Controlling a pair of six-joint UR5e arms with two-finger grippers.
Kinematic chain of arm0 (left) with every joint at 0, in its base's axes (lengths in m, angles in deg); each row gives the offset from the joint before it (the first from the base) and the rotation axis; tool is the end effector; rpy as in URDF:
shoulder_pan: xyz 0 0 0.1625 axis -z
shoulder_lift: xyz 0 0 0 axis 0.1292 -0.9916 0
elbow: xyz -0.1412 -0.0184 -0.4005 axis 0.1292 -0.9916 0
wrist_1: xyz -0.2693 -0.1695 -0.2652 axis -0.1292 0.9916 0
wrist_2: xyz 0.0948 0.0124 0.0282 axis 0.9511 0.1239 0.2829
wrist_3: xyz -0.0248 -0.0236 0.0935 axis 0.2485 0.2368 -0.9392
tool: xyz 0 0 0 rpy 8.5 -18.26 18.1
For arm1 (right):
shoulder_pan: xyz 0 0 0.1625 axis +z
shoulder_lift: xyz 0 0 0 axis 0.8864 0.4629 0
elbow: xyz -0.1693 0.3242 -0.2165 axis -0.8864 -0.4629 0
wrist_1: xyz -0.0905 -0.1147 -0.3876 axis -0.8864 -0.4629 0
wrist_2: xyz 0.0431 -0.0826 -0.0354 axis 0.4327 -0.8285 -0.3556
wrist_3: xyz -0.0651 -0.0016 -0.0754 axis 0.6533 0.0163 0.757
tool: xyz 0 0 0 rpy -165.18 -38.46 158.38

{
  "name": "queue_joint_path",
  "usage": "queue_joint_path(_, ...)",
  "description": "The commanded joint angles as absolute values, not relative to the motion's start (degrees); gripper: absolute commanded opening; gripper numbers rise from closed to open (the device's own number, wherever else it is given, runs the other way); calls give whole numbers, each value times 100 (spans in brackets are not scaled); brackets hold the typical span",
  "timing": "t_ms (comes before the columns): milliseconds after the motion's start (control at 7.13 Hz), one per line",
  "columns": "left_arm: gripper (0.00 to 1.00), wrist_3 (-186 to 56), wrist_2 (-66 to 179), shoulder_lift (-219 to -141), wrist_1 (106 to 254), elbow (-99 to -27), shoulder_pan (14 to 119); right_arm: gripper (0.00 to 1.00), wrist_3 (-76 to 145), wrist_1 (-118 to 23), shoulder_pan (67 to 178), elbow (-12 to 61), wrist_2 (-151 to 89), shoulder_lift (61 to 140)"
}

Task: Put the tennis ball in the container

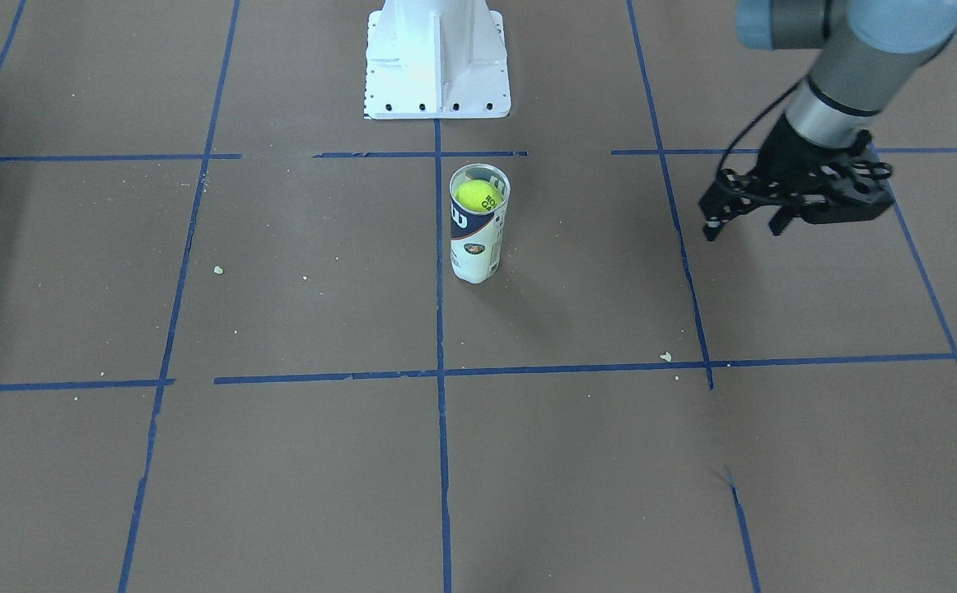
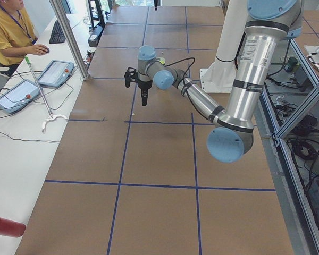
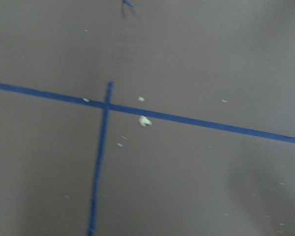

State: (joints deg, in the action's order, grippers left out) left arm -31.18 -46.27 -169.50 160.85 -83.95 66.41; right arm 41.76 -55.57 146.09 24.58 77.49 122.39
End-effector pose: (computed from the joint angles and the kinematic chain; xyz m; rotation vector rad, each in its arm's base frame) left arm 0.2086 -0.4959 0.3844 0.1207 0.8549 -0.0861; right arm 0.0132 -0.4901 0.6448 -0.0014 -0.7314 0.0087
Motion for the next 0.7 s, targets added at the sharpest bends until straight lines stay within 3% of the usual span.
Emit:
queue_joint_path(0,100,-6035,-5735,-15880,17055,-7072,8172,100,4176,-5557,14609,2458,7749,12238)
queue_joint_path(280,100,-7581,-5731,-15744,16971,-6171,9279,100,4176,-5557,14609,2458,7749,12238)
queue_joint_path(561,100,-8365,-5705,-15857,15784,-6150,9741,100,4176,-5557,14609,2458,7749,12238)
